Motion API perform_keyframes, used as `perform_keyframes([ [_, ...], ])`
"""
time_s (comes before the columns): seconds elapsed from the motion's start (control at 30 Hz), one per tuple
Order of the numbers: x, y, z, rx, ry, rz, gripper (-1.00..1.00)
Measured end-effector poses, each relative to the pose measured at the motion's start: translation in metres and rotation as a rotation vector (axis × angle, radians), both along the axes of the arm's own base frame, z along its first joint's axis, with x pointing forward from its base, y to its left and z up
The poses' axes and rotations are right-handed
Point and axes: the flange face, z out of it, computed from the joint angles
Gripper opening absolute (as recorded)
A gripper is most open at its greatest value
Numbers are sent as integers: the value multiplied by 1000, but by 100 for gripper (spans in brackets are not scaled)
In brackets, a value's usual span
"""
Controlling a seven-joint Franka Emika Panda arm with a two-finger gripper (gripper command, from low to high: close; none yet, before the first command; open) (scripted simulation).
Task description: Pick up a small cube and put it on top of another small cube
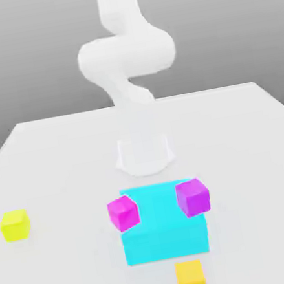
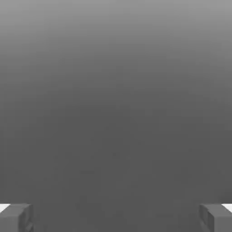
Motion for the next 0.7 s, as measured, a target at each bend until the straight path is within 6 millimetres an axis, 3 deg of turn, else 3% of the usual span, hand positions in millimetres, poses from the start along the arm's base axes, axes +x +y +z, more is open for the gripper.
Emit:
perform_keyframes([
  [0.17,58,8,-85,-18,144,-13,0],
  [0.33,96,14,-177,-26,283,-18,0],
  [0.5,115,20,-273,-26,422,-17,0],
  [0.7,112,29,-387,-12,587,-6,0],
])
